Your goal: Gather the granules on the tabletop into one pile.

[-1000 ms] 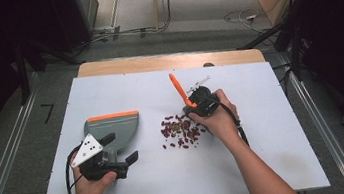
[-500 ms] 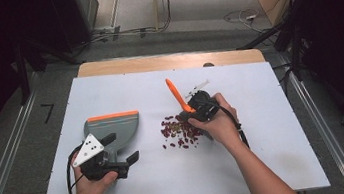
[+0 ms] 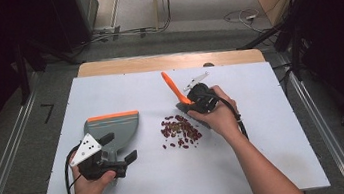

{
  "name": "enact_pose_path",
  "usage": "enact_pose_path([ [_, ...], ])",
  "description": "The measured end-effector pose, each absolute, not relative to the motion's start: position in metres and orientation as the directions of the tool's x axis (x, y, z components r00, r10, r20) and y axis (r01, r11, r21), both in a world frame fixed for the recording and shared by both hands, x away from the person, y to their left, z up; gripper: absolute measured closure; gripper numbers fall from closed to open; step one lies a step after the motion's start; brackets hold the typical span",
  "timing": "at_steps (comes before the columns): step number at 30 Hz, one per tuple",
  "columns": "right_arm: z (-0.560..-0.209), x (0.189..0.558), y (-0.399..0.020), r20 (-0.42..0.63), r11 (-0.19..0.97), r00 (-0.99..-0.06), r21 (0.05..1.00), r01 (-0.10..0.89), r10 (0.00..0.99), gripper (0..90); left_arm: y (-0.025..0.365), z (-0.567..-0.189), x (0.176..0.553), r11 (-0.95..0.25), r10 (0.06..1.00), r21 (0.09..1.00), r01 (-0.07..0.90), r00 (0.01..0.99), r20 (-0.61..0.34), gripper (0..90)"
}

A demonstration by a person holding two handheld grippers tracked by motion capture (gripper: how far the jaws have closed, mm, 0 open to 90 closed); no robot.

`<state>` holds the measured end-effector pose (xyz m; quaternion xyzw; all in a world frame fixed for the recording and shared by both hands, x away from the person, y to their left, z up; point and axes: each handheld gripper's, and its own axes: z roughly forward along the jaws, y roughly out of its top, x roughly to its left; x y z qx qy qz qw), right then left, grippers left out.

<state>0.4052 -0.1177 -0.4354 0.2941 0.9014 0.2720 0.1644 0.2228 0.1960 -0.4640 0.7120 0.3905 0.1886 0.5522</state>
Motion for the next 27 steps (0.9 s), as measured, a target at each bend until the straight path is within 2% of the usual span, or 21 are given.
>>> enact_pose_path([
  [7, -0.444, 0.413, -0.105, -0.228, 0.752, -0.793, 0.537, 0.382, 0.565, 68.9, 0.197, -0.465, 0.223, -0.087, 0.764, 0.933, 0.348, 0.624, -0.162, 0.2],
  [12, -0.446, 0.406, -0.097, -0.222, 0.783, -0.826, 0.511, 0.353, 0.518, 69.0, 0.197, -0.465, 0.223, -0.084, 0.766, 0.934, 0.348, 0.622, -0.163, 0.2],
  [27, -0.443, 0.383, -0.098, -0.180, 0.806, -0.861, 0.481, 0.344, 0.475, 69.0, 0.194, -0.466, 0.223, -0.093, 0.763, 0.932, 0.350, 0.627, -0.159, 0.2],
])
